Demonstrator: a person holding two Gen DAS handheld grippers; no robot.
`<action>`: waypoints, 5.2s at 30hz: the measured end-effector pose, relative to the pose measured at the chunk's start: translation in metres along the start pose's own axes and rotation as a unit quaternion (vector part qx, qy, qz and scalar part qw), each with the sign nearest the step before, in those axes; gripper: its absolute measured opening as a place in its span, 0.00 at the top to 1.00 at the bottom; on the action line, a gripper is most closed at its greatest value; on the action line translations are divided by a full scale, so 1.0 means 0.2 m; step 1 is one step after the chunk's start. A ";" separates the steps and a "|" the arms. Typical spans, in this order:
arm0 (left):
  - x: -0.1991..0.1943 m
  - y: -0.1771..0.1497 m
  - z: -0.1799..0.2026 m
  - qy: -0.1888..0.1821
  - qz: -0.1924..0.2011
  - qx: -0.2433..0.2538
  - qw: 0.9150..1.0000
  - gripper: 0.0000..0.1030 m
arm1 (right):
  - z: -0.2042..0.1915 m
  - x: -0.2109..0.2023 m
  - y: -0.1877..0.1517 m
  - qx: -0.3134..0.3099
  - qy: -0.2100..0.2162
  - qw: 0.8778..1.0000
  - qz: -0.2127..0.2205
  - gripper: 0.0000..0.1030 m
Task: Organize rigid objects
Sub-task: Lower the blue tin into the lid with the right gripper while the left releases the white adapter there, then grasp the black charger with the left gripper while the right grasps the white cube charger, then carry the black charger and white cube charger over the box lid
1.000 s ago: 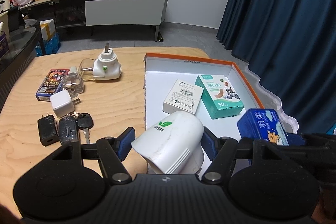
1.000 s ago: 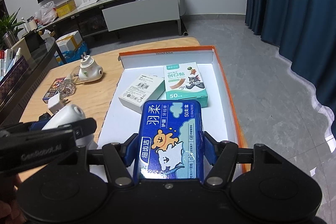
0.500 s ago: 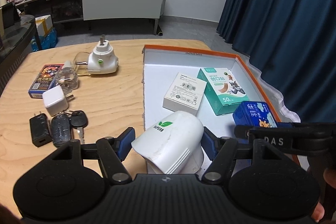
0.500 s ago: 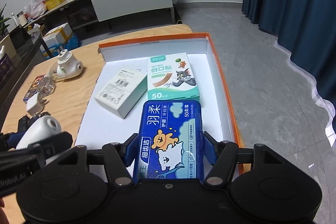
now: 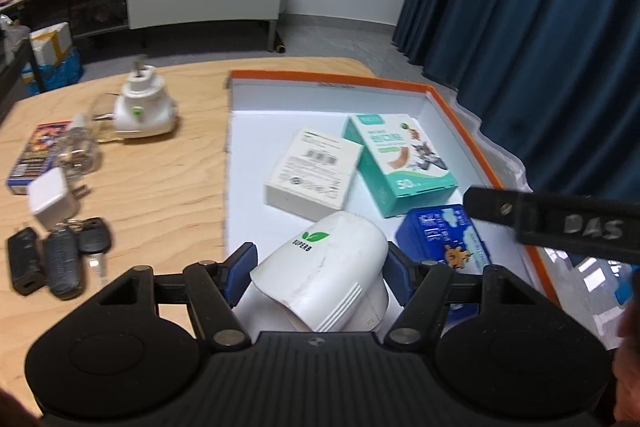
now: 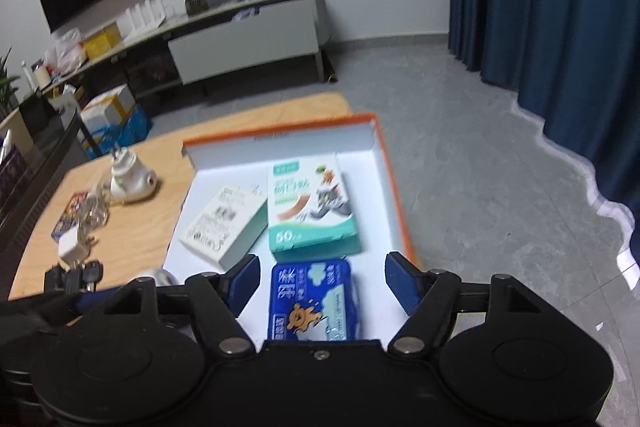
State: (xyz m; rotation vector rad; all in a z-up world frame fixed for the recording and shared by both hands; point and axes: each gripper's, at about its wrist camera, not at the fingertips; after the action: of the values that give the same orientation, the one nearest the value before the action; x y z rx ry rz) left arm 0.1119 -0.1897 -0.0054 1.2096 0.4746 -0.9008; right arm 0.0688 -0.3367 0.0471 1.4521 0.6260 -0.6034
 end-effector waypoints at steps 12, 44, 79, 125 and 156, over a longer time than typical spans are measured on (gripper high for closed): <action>-0.11 0.02 -0.03 0.015 0.011 0.009 1.000 0.09 | -0.05 -0.11 0.01 -0.012 -0.021 1.000 0.019 0.19; -0.30 0.12 -0.94 0.166 0.058 -0.176 0.969 0.10 | -0.67 -0.05 0.00 -0.106 0.094 0.990 0.006 0.18; -0.29 0.07 -1.17 0.170 0.096 -0.136 0.971 0.64 | -1.34 0.57 0.27 -0.201 0.208 0.957 -0.009 0.17; -0.40 0.13 0.03 -0.005 0.123 0.022 0.992 0.65 | -0.14 -0.31 0.04 -0.047 -0.015 0.996 0.074 0.32; -0.42 0.14 0.07 0.021 0.130 0.005 0.991 0.65 | -0.15 -0.32 0.08 -0.050 -0.003 0.995 0.081 0.32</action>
State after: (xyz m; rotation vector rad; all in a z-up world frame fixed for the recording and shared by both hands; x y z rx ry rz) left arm 0.0843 -0.1726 0.0786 1.2681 0.3355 -0.6565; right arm 0.0342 -0.3056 0.1022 1.3916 0.5202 -0.4447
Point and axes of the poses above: each gripper's, at about its wrist camera, not at the fingertips, and x roughly the way its jaws point, z to its right, y to its top, and after that the axes turned 15 degrees about -x, right-handed
